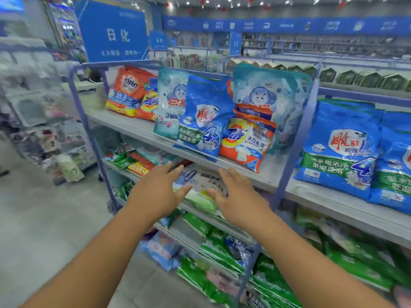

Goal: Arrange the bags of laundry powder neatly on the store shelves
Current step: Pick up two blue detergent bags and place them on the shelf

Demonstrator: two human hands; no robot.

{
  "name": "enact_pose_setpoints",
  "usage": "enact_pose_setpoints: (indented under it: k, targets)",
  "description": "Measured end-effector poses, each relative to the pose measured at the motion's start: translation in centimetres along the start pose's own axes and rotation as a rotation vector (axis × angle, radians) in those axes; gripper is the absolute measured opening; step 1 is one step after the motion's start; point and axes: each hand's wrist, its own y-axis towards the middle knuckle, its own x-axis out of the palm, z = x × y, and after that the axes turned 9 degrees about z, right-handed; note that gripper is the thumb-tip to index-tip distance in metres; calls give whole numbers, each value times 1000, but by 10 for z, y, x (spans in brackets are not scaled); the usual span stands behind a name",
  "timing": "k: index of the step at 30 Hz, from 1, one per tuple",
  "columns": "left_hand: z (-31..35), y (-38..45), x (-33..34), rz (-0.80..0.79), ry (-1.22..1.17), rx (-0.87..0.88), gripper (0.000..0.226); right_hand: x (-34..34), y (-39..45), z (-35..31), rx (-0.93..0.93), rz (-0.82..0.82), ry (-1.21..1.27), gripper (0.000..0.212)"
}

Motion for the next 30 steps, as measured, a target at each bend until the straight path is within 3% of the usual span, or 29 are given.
enact_pose_setpoints:
  k: [5,14,19,23,27,30]
  targets:
    - [-78,13,-20,-20,-28,-34,72,32,37,-52,39,7,37,79]
    - [-152,97,-10,-2,-101,-66,71,56,133,-87,91,94,100,78]
    - [-173,157,4,-38,-94,-46,74,47,194,-77,189,300,171,76]
    - [-186,211,7,-12,-135,7,75,54,228,-81,260,459,6,74]
    - [-169,256,13,68,-294,129,65,58,243,-71,418,756,9,81]
    - [-154,287,27,115,-379,292,58,59,244,-62,577,885,191,94]
